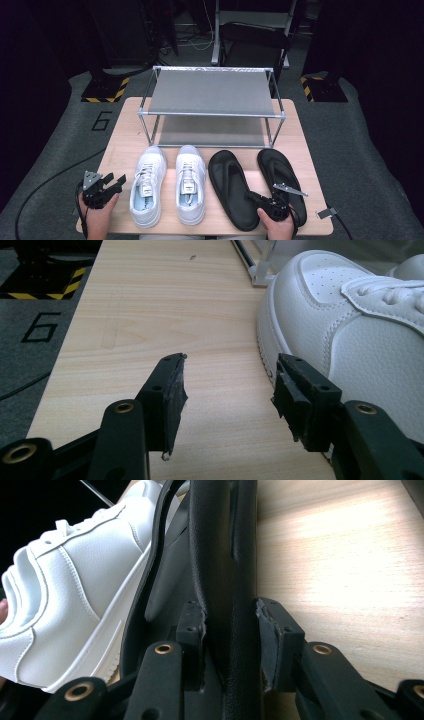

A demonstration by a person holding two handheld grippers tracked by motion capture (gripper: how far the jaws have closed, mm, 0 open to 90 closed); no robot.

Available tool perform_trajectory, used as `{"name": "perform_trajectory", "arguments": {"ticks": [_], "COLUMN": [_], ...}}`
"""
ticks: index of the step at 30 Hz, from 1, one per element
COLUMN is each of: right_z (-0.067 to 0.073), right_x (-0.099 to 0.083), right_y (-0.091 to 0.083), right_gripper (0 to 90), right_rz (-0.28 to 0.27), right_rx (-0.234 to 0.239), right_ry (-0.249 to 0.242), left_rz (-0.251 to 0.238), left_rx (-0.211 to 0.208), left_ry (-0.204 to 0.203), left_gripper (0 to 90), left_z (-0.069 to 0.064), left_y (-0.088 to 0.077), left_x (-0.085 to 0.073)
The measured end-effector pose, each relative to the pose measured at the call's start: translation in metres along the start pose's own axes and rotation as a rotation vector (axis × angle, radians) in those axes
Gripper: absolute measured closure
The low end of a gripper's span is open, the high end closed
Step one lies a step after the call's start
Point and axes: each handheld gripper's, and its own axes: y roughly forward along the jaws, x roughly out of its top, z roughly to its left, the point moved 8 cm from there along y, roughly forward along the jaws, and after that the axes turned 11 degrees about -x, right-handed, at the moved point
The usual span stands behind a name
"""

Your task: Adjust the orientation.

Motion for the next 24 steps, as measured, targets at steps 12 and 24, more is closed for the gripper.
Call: {"name": "perform_trajectory", "arguments": {"ticks": [12, 24], "right_z": [0.001, 0.002], "right_x": [0.003, 0.015], "right_y": [-0.003, -0.004], "right_gripper": [65.9, 65.8], "right_rz": [-0.019, -0.043], "right_rx": [-0.004, -0.007], "right_ry": [0.039, 0.066], "left_rz": [-0.002, -0.001], "left_rx": [-0.001, -0.005], "left_ry": [0.001, 0.003], "left_gripper": [45.3, 45.3], "left_z": [0.0, -0.001], "left_y": [0.0, 0.0], "left_x": [0.0, 0.001]}}
